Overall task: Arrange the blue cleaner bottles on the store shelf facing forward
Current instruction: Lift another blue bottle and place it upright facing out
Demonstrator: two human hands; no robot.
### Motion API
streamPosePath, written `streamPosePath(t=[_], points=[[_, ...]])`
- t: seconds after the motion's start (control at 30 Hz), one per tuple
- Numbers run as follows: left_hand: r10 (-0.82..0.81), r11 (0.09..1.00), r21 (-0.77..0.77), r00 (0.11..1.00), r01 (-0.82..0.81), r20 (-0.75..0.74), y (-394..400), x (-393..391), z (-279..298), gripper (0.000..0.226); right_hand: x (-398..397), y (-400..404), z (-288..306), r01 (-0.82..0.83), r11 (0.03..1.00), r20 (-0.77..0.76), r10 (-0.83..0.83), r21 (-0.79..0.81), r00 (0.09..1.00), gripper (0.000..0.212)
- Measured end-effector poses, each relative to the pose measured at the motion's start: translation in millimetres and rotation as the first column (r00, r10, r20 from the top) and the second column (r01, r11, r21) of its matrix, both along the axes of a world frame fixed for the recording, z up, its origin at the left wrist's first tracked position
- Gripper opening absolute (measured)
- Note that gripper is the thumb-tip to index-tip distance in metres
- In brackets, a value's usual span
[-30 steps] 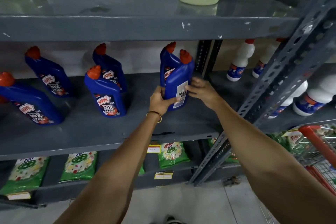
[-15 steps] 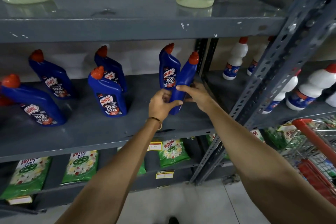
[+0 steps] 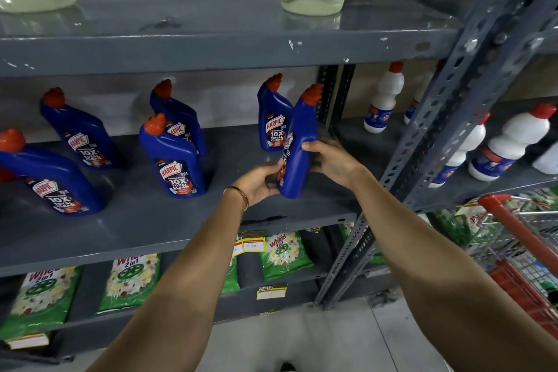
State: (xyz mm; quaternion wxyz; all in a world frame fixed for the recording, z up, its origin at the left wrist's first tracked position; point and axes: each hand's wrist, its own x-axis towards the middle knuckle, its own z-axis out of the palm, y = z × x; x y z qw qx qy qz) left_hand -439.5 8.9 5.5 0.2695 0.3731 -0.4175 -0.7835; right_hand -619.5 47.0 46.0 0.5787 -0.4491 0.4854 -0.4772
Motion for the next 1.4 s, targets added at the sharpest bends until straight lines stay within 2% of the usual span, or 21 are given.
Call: streamPosePath(t=[0.17,0.23,0.33,0.4,0.5,0.57,0.73,0.93,1.07,1.27,1.4], points=[[0.071,0.997,-0.034,0.997,-0.072,-0.032,2.2,-8.5,-4.8,0.008,-5.5,-8.6,4.1,0.041,0.999,0.014,-0.041,-0.013,0.999,0.026],[0.124,0.989,-0.079,0.992,-0.124,-0.001,2.0,-12.4,-6.4,0.019,-4.9,-12.9,4.7,0.055,0.998,-0.032,-0.056,-0.020,0.998,0.034],[0.211,0.966,-0.175,0.972,-0.192,0.101,0.6,-13.4,-5.1,0.042,-5.9,-17.7,6.4,0.046,0.998,-0.116,-0.050,-0.035,0.992,0.053],[0.267,0.938,-0.278,0.945,-0.209,0.190,-2.0,-12.2,-5.5,0.043,-8.3,-20.7,7.3,0.022,0.998,-0.184,-0.031,-0.050,0.982,0.061],[0.381,0.859,-0.477,0.855,-0.186,0.353,-6.0,-12.4,-7.9,0.045,-8.0,-25.9,7.2,-0.021,0.998,-0.289,0.001,-0.065,0.957,0.067],[0.426,0.829,-0.535,0.804,-0.162,0.415,-8.0,-13.9,-8.7,0.046,-6.0,-29.6,6.0,-0.038,0.997,-0.320,0.017,-0.060,0.947,0.068],[0.443,0.819,-0.557,0.767,-0.136,0.464,-11.6,-18.5,-10.2,0.046,-5.1,-35.3,2.7,-0.061,0.997,-0.360,0.037,-0.056,0.932,0.067],[0.413,0.825,-0.555,0.789,-0.112,0.455,-9.6,-23.4,-18.9,0.061,-3.9,-37.1,-1.9,-0.070,0.998,-0.393,0.063,-0.004,0.917,0.071],[0.420,0.814,-0.572,0.783,-0.101,0.459,-7.4,-23.8,-24.5,0.062,-5.4,-38.1,-5.9,-0.075,0.997,-0.388,0.076,0.016,0.918,0.072],[0.444,0.820,-0.554,0.773,-0.146,0.454,-3.2,-25.1,-25.4,0.060,-9.7,-34.7,-7.5,-0.073,0.996,-0.381,0.088,0.054,0.920,0.072],[0.464,0.820,-0.539,0.775,-0.193,0.429,0.3,-26.0,-24.5,0.057,-11.9,-29.0,-32.7,-0.021,0.992,-0.394,0.067,0.121,0.916,0.063]])
